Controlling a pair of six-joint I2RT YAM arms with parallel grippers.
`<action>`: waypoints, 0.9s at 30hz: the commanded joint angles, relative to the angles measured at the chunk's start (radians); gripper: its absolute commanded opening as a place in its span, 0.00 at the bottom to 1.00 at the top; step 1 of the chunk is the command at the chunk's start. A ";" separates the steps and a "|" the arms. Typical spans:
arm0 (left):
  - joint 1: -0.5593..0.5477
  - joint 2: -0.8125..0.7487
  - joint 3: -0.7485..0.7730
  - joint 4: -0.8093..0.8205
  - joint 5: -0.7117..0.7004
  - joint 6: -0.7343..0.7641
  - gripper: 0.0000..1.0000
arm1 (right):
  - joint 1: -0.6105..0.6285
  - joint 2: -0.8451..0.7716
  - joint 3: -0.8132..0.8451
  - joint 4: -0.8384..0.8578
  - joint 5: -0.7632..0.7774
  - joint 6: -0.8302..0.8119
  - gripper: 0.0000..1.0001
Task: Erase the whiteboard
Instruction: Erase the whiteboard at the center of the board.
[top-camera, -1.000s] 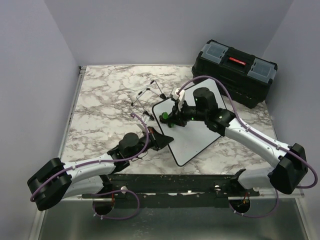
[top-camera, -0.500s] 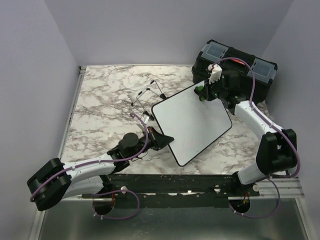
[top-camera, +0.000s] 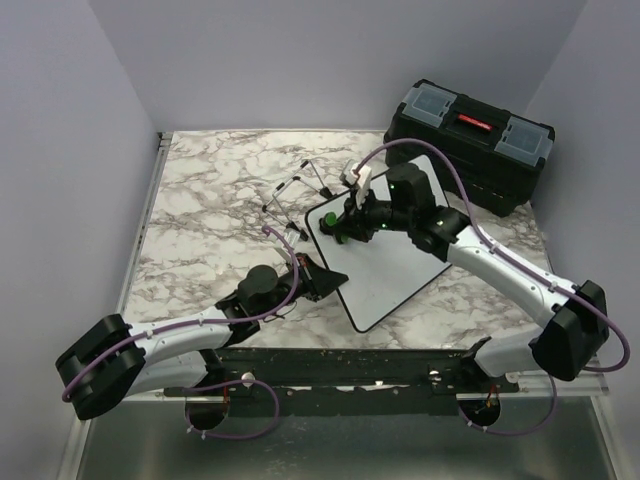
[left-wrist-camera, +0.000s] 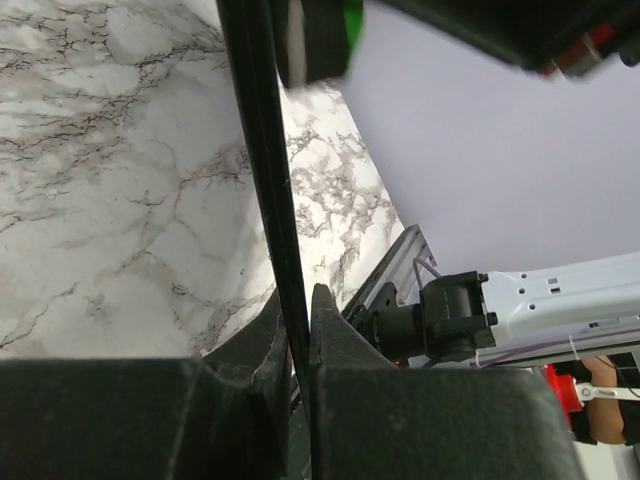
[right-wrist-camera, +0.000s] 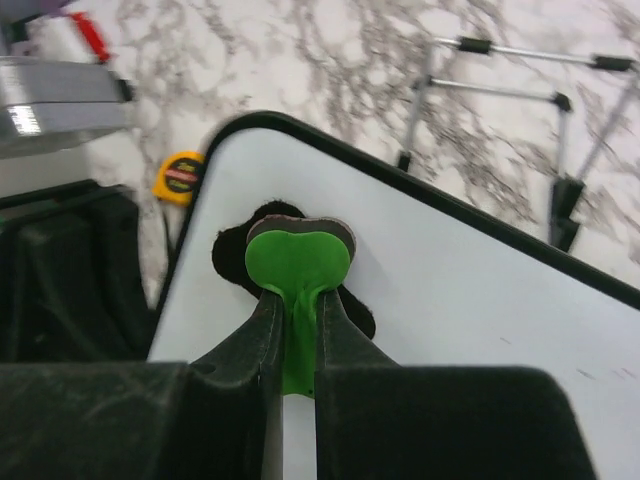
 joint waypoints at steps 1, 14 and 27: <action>-0.009 -0.028 0.056 0.206 0.046 0.034 0.00 | -0.172 0.018 -0.005 -0.026 0.201 0.086 0.01; 0.003 -0.002 0.045 0.255 -0.042 -0.036 0.00 | -0.308 -0.322 -0.444 -0.039 -0.163 -0.131 0.01; 0.003 0.047 0.087 0.257 -0.120 -0.088 0.00 | 0.040 -0.243 -0.344 -0.187 -0.139 -0.214 0.01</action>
